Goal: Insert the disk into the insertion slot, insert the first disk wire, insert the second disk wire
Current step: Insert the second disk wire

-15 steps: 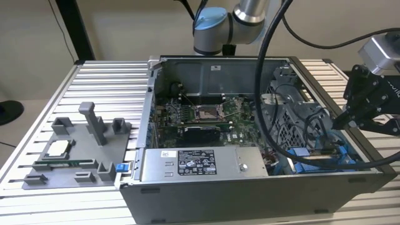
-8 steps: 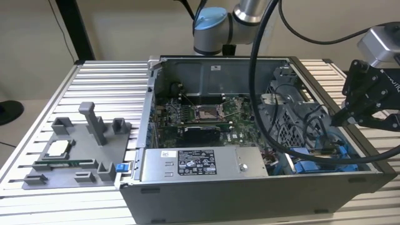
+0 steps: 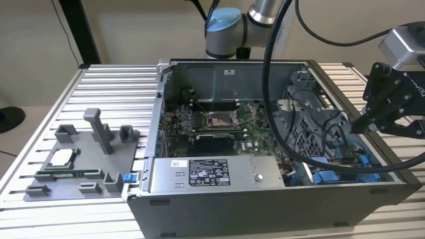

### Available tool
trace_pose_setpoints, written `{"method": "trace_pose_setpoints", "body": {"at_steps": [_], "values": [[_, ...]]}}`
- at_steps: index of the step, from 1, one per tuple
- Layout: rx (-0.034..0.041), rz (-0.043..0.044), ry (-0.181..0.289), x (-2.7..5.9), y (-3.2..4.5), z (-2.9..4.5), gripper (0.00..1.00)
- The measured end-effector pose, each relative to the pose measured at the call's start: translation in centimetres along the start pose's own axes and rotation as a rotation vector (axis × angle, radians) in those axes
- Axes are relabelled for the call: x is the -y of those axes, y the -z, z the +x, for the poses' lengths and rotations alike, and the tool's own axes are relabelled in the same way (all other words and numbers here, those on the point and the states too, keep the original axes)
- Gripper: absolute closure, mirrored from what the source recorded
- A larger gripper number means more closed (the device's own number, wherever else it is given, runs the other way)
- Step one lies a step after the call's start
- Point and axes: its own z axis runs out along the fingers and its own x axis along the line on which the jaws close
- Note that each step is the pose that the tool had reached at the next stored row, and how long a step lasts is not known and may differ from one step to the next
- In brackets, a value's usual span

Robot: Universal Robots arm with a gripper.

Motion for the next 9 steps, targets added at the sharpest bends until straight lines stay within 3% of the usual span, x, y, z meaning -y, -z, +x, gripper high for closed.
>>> {"method": "trace_pose_setpoints", "body": {"at_steps": [4, 9], "values": [[-0.0010, 0.0005, 0.000, -0.14, -0.01, 0.00, 1.00], [-0.0056, 0.0027, 0.000, -1.18, -0.18, 0.11, 1.00]]}}
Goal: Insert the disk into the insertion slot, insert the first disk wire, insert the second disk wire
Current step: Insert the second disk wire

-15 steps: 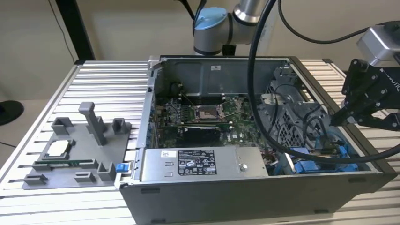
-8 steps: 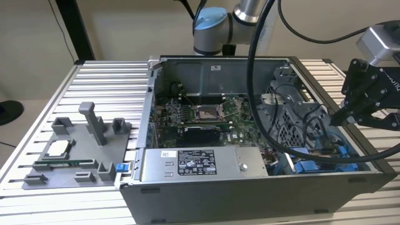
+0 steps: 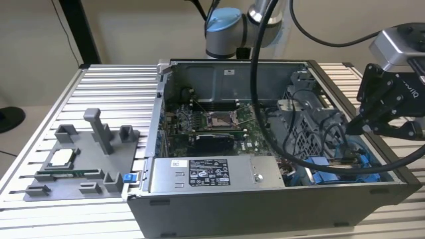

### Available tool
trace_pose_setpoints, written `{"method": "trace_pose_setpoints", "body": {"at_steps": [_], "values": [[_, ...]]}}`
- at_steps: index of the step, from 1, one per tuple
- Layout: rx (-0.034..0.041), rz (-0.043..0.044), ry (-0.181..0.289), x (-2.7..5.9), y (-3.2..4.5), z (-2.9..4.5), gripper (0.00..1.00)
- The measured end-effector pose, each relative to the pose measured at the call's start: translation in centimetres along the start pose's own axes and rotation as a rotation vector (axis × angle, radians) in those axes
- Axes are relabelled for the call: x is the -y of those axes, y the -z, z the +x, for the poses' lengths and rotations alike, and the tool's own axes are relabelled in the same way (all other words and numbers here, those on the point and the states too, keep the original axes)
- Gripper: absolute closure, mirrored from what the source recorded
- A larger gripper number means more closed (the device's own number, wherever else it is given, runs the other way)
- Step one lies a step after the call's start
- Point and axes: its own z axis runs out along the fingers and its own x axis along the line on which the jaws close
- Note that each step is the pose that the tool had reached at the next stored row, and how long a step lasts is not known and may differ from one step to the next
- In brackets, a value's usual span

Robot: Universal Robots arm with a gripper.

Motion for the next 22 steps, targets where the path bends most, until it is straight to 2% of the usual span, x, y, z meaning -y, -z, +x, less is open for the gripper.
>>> {"method": "trace_pose_setpoints", "body": {"at_steps": [5, 10, 15, 22], "values": [[-0.0073, 0.0046, 0.001, -1.03, -0.23, 0.16, 1.00], [-0.0240, 0.0144, 0.002, -1.74, -0.44, 0.29, 1.00], [-0.0549, 0.0179, 0.001, -1.96, -0.63, 0.37, 1.00], [-0.1009, 0.0280, 0.000, -2.10, -0.82, 0.44, 1.00]]}}
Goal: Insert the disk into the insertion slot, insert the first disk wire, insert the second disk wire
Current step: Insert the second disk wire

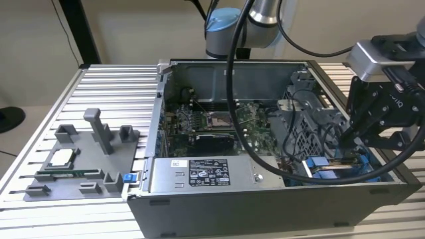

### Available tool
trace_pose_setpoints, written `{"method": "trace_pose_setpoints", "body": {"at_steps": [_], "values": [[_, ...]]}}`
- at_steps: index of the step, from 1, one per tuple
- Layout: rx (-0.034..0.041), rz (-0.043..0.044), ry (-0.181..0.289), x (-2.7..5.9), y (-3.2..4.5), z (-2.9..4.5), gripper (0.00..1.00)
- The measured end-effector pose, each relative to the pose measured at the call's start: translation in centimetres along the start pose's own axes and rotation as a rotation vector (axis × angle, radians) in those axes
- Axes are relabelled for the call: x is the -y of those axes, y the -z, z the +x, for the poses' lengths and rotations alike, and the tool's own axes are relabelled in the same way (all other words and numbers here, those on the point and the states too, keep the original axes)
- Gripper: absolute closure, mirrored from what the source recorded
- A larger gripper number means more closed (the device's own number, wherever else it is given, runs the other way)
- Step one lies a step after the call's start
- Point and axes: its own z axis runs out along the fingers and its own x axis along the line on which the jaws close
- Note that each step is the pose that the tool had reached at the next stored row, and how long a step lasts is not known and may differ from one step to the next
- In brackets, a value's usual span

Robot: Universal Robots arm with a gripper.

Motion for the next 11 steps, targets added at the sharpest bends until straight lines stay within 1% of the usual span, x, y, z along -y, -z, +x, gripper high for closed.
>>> {"method": "trace_pose_setpoints", "body": {"at_steps": [3, 4, 5, 11], "values": [[-0.0200, 0.0042, 0.000, -0.03, -0.09, 0.01, 1.00], [-0.0251, 0.0055, 0.000, -0.02, -0.15, 0.02, 1.00], [-0.0282, 0.0067, 0.000, -0.03, -0.20, 0.03, 1.00], [-0.0297, 0.0070, 0.000, -0.03, -0.20, 0.03, 1.00]]}}
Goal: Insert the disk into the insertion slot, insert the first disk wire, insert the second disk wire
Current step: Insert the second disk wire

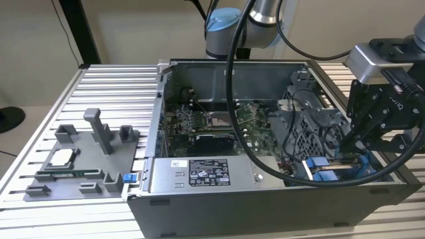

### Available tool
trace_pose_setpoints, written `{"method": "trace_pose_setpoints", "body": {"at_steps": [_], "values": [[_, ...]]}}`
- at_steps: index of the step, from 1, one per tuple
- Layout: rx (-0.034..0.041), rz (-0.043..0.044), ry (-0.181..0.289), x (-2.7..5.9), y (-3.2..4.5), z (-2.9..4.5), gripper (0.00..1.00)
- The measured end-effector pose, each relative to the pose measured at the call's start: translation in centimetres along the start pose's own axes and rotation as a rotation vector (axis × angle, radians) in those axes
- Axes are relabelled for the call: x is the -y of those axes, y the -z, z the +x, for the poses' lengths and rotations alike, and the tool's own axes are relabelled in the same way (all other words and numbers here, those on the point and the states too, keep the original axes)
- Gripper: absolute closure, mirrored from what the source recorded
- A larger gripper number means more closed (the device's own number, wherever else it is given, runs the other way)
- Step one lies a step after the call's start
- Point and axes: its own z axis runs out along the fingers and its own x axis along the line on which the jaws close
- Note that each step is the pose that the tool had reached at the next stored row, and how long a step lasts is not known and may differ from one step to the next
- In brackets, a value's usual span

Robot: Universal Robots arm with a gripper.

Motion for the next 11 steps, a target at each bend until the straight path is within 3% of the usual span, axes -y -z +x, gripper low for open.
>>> {"method": "trace_pose_setpoints", "body": {"at_steps": [5, 11], "values": [[-0.0022, 0.0026, 0.000, 0.00, -0.03, -0.01, 1.00], [-0.0174, 0.0153, 0.001, 0.02, -0.48, 0.05, 1.00]]}}
